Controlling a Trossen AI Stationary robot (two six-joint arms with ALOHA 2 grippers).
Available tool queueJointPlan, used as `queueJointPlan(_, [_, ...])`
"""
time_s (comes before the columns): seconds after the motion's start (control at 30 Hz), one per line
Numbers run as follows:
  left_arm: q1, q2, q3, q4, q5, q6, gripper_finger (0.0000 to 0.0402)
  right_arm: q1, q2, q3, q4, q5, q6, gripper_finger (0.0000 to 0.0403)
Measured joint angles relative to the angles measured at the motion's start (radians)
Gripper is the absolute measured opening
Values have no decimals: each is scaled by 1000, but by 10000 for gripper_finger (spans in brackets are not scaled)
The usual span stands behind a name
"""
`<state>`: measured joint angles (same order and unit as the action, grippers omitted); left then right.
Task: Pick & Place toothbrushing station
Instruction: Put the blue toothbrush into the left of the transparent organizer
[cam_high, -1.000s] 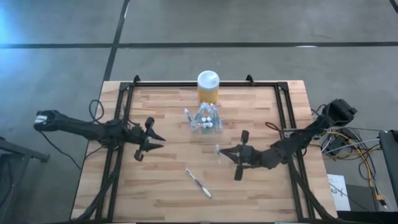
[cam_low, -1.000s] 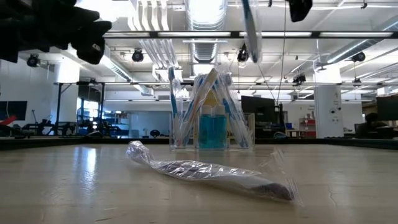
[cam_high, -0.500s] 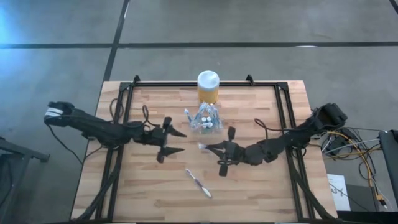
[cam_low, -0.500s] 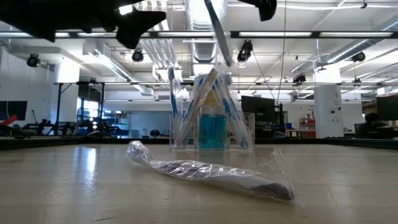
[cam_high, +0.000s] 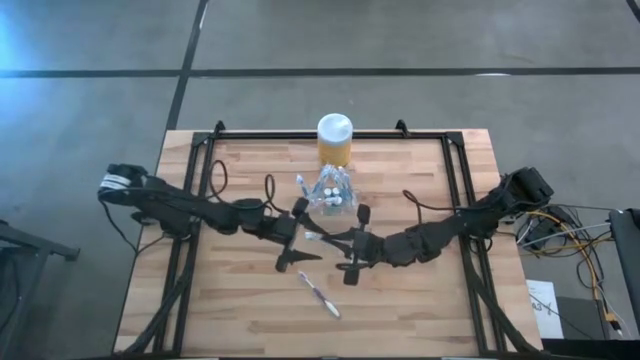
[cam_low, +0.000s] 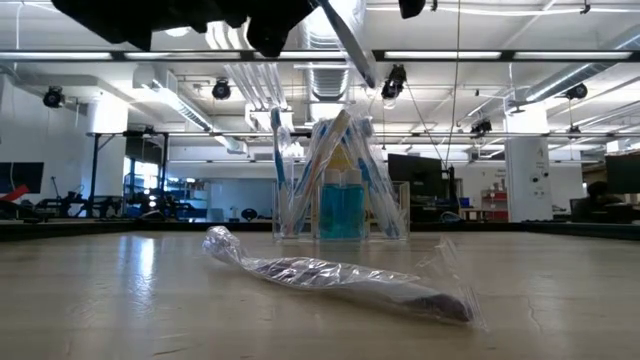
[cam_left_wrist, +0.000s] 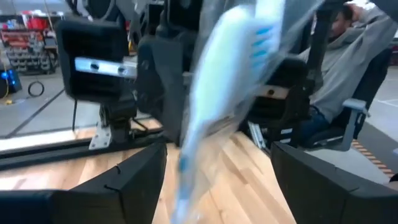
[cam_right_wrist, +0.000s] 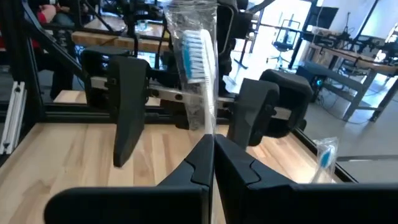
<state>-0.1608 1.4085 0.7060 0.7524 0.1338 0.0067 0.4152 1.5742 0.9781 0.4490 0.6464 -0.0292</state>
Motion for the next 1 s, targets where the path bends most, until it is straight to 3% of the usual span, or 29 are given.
queueJointPlan(0.17, [1, 46, 35, -9, 0, 11, 276, 0, 0, -6, -5, 0, 19, 8])
queueJointPlan(0.27, [2, 58, 43, 1, -3, 11, 244, 1, 0, -11, -5, 7, 22, 8])
queueJointPlan(0.6, [1, 47, 11, 52, -32, 24, 27, 2, 0, -14, 19, 10, 4, 8])
queueJointPlan(1.0, [-2, 17, 9, -13, -20, 35, 24, 2, -11, -5, 1, -19, 11, 19])
